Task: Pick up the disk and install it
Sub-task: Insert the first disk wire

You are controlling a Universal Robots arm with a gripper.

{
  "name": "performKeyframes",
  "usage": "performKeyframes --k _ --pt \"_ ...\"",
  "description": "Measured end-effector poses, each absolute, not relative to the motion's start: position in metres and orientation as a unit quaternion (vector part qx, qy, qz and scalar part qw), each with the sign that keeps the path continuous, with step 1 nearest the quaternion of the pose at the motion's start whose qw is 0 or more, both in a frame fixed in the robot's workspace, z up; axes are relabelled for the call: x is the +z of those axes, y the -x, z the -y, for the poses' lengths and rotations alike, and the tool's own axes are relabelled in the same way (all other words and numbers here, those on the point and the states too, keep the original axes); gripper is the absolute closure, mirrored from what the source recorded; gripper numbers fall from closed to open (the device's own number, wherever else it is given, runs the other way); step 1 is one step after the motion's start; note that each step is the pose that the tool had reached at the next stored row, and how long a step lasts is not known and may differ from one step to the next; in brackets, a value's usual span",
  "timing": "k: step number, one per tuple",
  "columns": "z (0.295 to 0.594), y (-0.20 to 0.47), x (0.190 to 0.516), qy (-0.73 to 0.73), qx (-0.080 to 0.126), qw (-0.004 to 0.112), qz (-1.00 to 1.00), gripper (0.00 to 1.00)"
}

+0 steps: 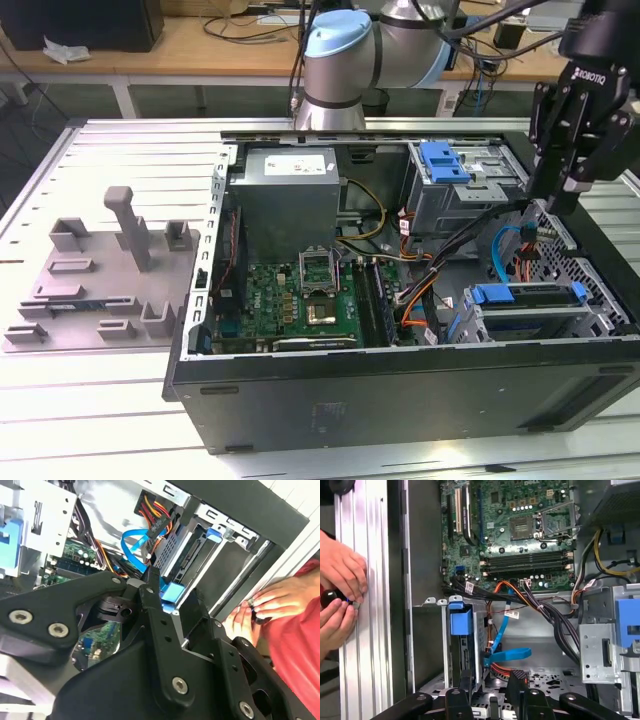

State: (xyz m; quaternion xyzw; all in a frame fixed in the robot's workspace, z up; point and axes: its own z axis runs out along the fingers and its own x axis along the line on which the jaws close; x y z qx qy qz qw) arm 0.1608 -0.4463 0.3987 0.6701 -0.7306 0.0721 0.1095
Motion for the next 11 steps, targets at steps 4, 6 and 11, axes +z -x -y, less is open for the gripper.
performKeyframes --k 4,6,11 --pt "0.446 -0.163 0.396 -0.649 0.069 0.112 0.749 0.56" --pt "0.446 -0.166 0.395 -0.644 0.07 0.113 0.753 0.56" --pt "0.434 -0.178 0.392 -0.639 0.076 0.121 0.756 0.56"
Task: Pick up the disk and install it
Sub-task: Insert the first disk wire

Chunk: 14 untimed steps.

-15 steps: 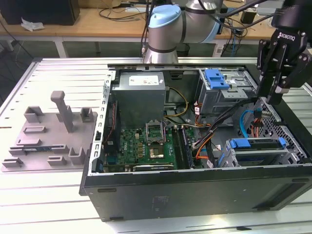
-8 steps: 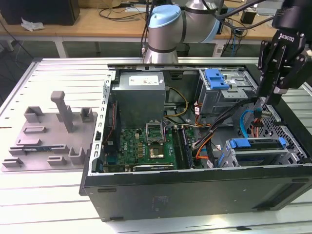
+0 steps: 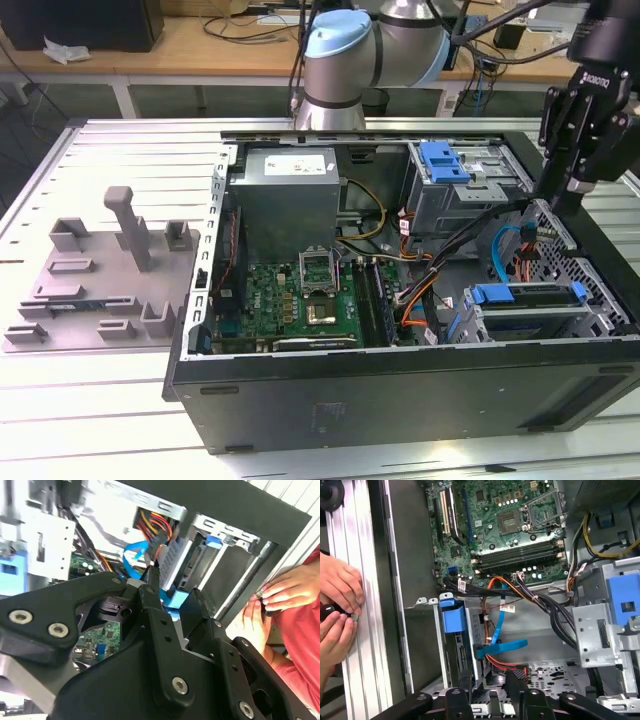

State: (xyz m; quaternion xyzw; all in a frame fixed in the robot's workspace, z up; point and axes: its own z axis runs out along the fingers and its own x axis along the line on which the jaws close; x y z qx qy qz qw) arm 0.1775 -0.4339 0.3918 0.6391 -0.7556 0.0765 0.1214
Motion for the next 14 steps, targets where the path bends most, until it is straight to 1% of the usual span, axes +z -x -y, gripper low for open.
performKeyframes --k 2,4,14 --pt "0.421 -0.18 0.391 -0.639 0.078 0.123 0.755 0.56" --pt "0.416 -0.184 0.391 -0.639 0.079 0.125 0.755 0.56" --pt "0.413 -0.198 0.383 -0.598 0.072 0.131 0.788 0.56"
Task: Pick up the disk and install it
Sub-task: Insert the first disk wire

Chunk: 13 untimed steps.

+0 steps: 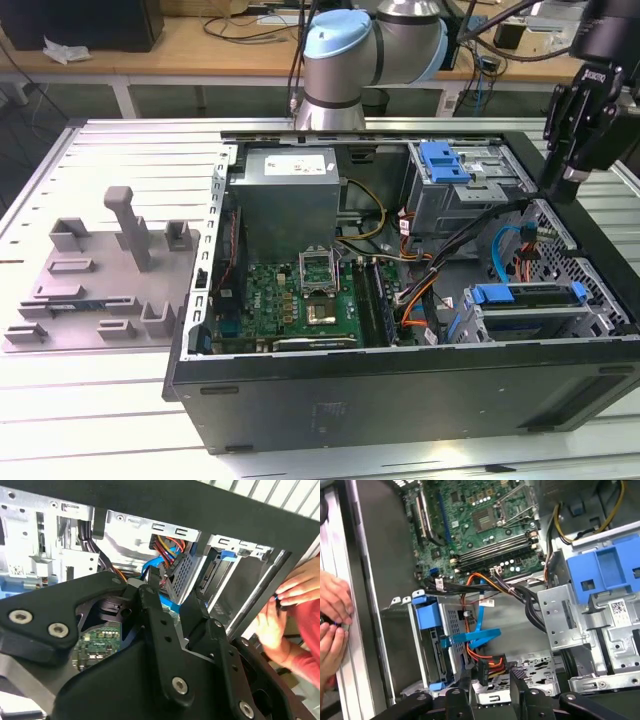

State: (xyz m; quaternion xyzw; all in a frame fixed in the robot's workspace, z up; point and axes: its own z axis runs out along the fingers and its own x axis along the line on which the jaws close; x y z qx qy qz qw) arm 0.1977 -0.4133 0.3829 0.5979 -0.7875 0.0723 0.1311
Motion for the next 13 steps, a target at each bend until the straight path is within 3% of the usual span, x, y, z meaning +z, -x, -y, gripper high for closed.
performKeyframes --k 5,13 --pt "0.413 -0.203 0.38 -0.584 0.072 0.136 0.797 0.56" --pt "0.413 -0.21 0.369 -0.583 0.067 0.17 0.792 0.56"
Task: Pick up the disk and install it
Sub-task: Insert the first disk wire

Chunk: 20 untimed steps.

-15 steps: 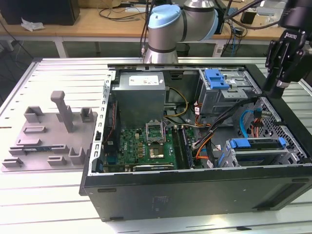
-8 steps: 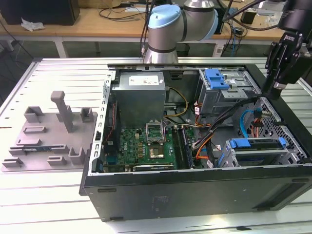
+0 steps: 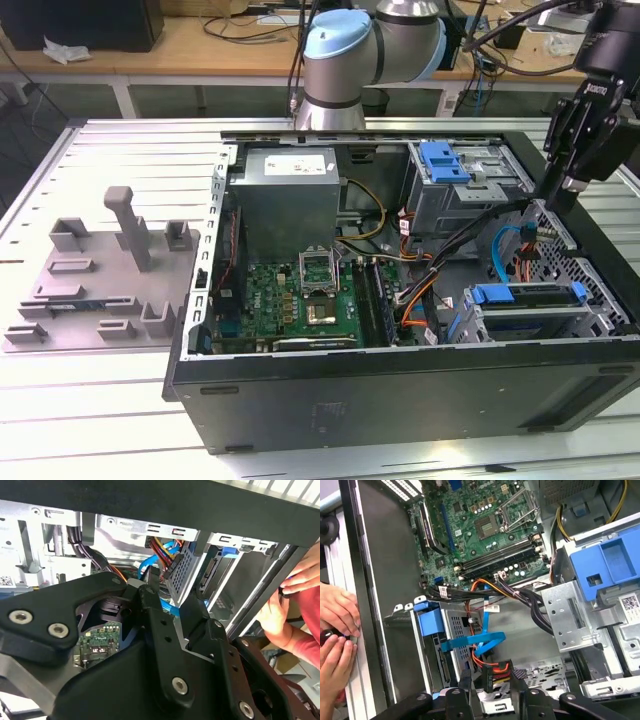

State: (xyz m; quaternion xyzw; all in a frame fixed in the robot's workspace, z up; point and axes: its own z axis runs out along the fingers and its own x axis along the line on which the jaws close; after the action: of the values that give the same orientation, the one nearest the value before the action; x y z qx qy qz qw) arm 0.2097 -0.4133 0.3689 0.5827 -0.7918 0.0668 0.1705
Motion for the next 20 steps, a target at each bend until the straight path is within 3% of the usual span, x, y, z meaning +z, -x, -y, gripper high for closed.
performKeyframes --k 6,11,20 --pt "0.4133 -0.2098 0.3684 -0.583 0.066 0.172 0.791 0.56" --pt "0.4133 -0.2086 0.3662 -0.583 0.078 0.158 0.793 0.56" --pt "0.4166 -0.2064 0.3609 -0.583 0.081 0.155 0.793 0.56"
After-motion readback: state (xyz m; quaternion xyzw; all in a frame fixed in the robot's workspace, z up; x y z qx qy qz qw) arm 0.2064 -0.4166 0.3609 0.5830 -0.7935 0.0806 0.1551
